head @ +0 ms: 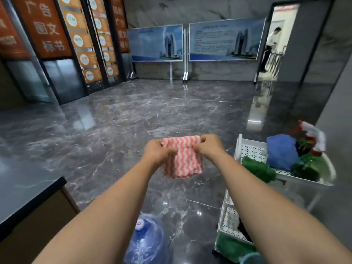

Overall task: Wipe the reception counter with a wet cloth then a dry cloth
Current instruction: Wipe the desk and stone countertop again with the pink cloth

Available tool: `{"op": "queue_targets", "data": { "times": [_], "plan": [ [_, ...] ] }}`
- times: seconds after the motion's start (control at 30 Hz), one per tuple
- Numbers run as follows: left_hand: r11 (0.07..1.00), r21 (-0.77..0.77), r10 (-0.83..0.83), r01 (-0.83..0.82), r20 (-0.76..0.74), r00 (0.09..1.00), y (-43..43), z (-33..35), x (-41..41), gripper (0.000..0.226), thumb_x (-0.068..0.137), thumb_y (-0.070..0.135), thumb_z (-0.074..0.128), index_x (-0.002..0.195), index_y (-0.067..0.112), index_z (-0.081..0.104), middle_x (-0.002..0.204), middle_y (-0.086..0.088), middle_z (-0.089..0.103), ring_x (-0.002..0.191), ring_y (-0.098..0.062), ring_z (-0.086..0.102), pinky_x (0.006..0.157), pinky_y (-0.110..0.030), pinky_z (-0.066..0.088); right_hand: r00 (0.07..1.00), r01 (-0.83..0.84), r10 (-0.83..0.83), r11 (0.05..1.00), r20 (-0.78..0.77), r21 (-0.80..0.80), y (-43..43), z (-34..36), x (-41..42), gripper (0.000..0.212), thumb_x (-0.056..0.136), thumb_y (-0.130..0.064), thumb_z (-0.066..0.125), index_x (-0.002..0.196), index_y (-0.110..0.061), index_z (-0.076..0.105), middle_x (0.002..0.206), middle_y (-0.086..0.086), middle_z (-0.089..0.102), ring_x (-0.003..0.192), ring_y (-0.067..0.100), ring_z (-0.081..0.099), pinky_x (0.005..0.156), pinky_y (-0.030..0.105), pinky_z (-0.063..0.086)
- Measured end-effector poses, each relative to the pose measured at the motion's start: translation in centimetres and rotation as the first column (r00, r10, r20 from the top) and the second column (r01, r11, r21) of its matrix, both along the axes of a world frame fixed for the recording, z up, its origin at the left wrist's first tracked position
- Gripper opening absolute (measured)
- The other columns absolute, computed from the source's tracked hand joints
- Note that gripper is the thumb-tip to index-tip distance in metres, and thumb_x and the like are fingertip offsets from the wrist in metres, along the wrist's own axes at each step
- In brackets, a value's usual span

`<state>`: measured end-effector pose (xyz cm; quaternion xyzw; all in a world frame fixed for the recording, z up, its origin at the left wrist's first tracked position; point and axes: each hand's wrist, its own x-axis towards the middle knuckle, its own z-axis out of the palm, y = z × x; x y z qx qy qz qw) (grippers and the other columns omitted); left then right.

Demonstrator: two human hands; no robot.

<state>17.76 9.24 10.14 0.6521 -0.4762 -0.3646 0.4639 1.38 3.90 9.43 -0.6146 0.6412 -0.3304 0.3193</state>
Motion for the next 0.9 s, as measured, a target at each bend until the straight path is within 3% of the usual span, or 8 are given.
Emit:
{"op": "queue_targets", "data": {
  "times": [0.13,0.27,0.4,0.53,0.67,0.73,0.8,0.9],
  "plan": [
    [0.999,-0.006,-0.054,0.054,-0.006,0.999,-3.9,-0.4,-3.5,0.014,0.072,0.002,0.081,0.081,0.007,0.072,0.082,-0.009,0.072,0.07,-0.016,0.066,0.067,-0.027,0.055,0.996,0.091,-0.091,0.996,-0.021,0.007,-2.8,-0.5,-3.4,0.012,0.072,-0.015,0.071,0.065,-0.014,0.062,0.081,0.007,0.067,0.079,0.024,0.063,0.069,0.03,0.047],
    [0.99,-0.015,-0.14,0.14,-0.005,0.99,-7.2,-0.9,-7.3,0.014,0.072,0.003,0.08,0.084,0.002,0.072,0.075,-0.007,0.069,0.066,-0.013,0.064,0.058,-0.019,0.054,0.975,0.211,-0.21,0.978,-0.069,-0.002,-5.2,-1.1,-6.8,0.018,0.079,-0.018,0.067,0.095,-0.016,0.074,0.101,0.008,0.072,0.094,0.029,0.066,0.07,0.027,0.045],
    [0.954,-0.002,-0.299,0.299,0.014,0.954,-9.4,-1.1,-10.5,0.007,0.076,0.005,0.076,0.079,0.002,0.07,0.07,-0.007,0.067,0.059,-0.01,0.06,0.055,-0.019,0.05,0.944,0.322,-0.319,0.947,-0.086,0.019,-7.0,-1.9,-9.2,0.015,0.078,-0.019,0.065,0.091,-0.022,0.073,0.116,0.009,0.069,0.097,0.03,0.066,0.066,0.026,0.04],
    [0.91,-0.003,-0.415,0.415,-0.014,0.91,-11.8,-1.2,-12.7,0.01,0.08,0.005,0.069,0.071,0.009,0.064,0.066,-0.005,0.063,0.055,-0.008,0.056,0.052,-0.016,0.045,0.945,0.311,-0.314,0.949,0.097,0.04,-9.0,-2.4,-10.5,0.014,0.075,-0.013,0.07,0.088,-0.019,0.073,0.099,0.006,0.074,0.093,0.024,0.067,0.08,0.032,0.052],
    [0.875,-0.006,-0.483,0.484,-0.086,0.871,-14.7,-1.4,-13.6,0.013,0.076,0.012,0.071,0.085,0.002,0.069,0.075,-0.009,0.069,0.067,-0.017,0.063,0.068,-0.029,0.05,0.894,0.271,-0.278,0.96,0.352,0.07,-11.0,-2.6,-11.3,0.019,0.076,0.005,0.068,0.084,-0.013,0.068,0.09,0.01,0.071,0.085,0.021,0.065,0.088,0.036,0.054],
    [0.851,0.034,-0.513,0.523,-0.157,0.844,-15.9,-1.2,-13.8,0.019,0.071,0.029,0.074,0.08,0.013,0.071,0.07,-0.002,0.07,0.067,-0.013,0.064,0.074,-0.03,0.048,0.871,0.289,-0.299,0.954,0.391,0.087,-12.2,-2.8,-11.8,0.017,0.078,0.004,0.067,0.074,-0.012,0.066,0.08,0.009,0.069,0.079,0.023,0.066,0.082,0.037,0.057],
    [0.809,0.131,-0.509,0.573,-0.334,0.794,-17.4,-1.0,-14.0,0.036,0.073,0.054,0.066,0.078,0.019,0.067,0.061,0.003,0.063,0.063,-0.012,0.057,0.074,-0.03,0.043,0.836,0.304,-0.325,0.945,0.441,0.121,-13.2,-2.8,-12.2,0.02,0.083,-0.003,0.068,0.068,-0.015,0.063,0.069,0.005,0.064,0.064,0.018,0.06,0.063,0.029,0.053],
    [0.798,0.195,-0.381,0.571,-0.57,0.728,-19.9,-1.0,-14.2,0.04,0.094,0.048,0.042,0.096,0.014,0.062,0.065,-0.001,0.061,0.064,-0.015,0.055,0.067,-0.03,0.043,0.808,0.301,-0.324,0.945,0.491,0.128,-14.4,-2.2,-12.5,0.025,0.091,-0.02,0.067,0.068,-0.014,0.06,0.065,0.001,0.061,0.058,0.01,0.053,0.052,0.018,0.046]
  ]
}}
